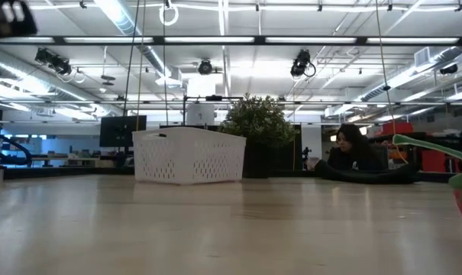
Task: Pick and placing Produce into tupperware
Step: Put the pink peach into the white basket
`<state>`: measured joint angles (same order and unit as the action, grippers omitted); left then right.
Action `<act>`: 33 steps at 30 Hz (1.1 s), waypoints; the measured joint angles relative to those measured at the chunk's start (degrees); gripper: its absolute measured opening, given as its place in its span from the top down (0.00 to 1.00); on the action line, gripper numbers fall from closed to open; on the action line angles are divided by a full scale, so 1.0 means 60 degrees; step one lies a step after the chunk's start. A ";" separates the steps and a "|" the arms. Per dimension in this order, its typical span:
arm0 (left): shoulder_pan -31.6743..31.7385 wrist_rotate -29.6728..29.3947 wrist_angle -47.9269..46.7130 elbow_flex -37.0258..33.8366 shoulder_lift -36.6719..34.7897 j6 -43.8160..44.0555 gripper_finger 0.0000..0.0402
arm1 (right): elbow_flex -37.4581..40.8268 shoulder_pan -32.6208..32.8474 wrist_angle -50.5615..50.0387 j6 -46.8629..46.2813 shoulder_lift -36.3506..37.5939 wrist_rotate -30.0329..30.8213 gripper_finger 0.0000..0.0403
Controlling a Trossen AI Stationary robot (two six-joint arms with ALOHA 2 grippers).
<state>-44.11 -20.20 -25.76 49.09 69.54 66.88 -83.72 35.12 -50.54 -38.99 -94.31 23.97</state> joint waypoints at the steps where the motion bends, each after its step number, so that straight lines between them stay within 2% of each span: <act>1: 0.0012 0.0236 0.0371 -0.0311 0.0037 0.0003 0.92 | 0.0000 0.0050 0.0003 -0.0174 -0.0061 0.0010 0.60; 5: 0.0156 0.0477 0.0727 -0.1079 0.0365 -0.0003 0.87 | 0.0000 0.0119 -0.0002 -0.0244 -0.0243 0.0033 0.56; 9: 0.0261 0.0593 0.0813 -0.1368 0.1012 -0.0005 0.80 | 0.0000 0.0003 0.0000 -0.0061 -0.0283 0.0098 0.52; 12: 0.0257 0.1424 0.1284 -0.1378 0.1719 -0.0141 0.75 | 0.0000 -0.0095 -0.0018 -0.0018 -0.0273 0.0314 0.51; 19: -0.0193 0.3146 0.3809 -0.1375 0.3286 -0.2086 0.66 | 0.0000 -0.0361 -0.0015 0.0264 -0.0239 0.0417 0.51; 22: -0.0428 0.3172 0.4362 -0.1372 0.3747 -0.2575 0.63 | 0.0000 -0.0488 -0.0029 0.0274 -0.0239 0.0419 0.51; 26: -0.0568 0.3123 0.4341 -0.1360 0.4187 -0.3281 0.61 | 0.0000 -0.0606 -0.0033 0.0313 -0.0239 0.0414 0.51; 33: -0.0446 0.2816 0.4697 -0.1339 0.4430 -0.3583 0.62 | 0.0000 -0.0776 -0.0036 0.0602 -0.0239 0.0403 0.51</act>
<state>-46.78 -3.30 2.42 41.06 96.12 45.38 -83.72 30.46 -50.76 -35.38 -95.74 26.39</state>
